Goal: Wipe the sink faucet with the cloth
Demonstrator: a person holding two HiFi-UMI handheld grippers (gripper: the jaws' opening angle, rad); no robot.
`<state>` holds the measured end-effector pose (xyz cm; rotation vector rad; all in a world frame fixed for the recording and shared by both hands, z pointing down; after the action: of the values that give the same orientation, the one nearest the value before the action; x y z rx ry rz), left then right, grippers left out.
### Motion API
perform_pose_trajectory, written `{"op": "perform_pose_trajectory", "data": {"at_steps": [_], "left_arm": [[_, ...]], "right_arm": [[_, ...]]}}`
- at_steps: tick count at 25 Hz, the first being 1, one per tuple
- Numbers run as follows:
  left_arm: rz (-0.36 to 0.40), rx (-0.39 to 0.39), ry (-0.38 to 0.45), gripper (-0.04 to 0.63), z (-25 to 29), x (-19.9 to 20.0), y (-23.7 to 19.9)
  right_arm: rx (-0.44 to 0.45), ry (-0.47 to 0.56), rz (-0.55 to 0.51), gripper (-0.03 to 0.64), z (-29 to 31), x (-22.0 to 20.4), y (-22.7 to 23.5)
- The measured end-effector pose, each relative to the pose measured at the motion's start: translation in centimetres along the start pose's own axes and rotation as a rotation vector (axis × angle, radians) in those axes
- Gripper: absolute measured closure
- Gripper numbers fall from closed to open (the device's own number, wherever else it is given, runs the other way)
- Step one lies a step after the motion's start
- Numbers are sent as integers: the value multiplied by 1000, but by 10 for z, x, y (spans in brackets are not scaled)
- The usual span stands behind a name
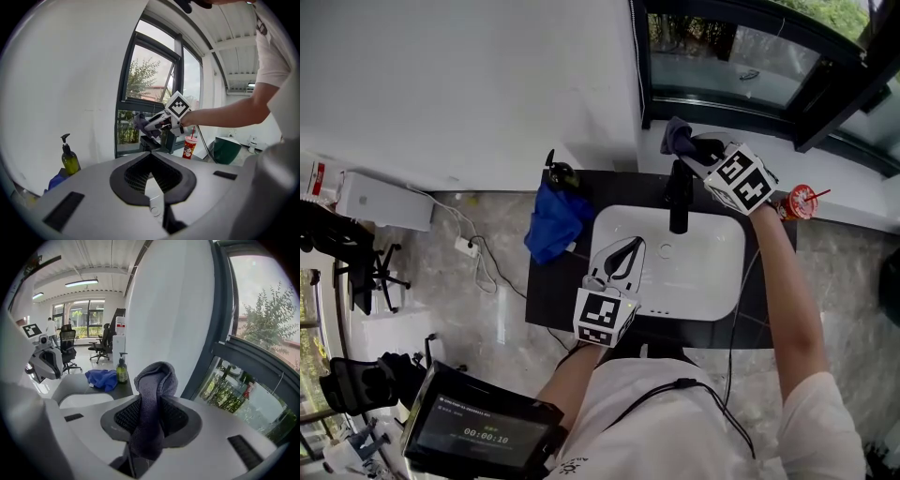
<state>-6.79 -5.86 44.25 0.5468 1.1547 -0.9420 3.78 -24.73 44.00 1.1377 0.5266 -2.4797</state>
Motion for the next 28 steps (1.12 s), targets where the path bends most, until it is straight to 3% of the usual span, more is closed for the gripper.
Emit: {"op": "perform_pose_trajectory", "data": {"at_steps": [13, 23, 28], "left_arm": [[0, -22, -9, 601, 5, 1, 5], [7, -58, -4, 601, 6, 3, 16], [12, -72, -5, 601, 6, 2, 20]], "right_arm": [[70, -54, -84, 502, 3, -10, -32], [175, -45, -55, 502, -15, -21, -78], [321, -4, -61, 502, -33, -19, -119]]}}
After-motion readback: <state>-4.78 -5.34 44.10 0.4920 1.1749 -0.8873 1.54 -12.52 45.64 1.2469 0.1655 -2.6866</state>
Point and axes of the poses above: the fingertips, and each gripper's own axes: z forward along the fingers, y to its right, x out of its top, the point moved 2 cm from there along -z, backward along the fingers, and after that the axes turned 2 degrees about x, right-handed, at the moved point
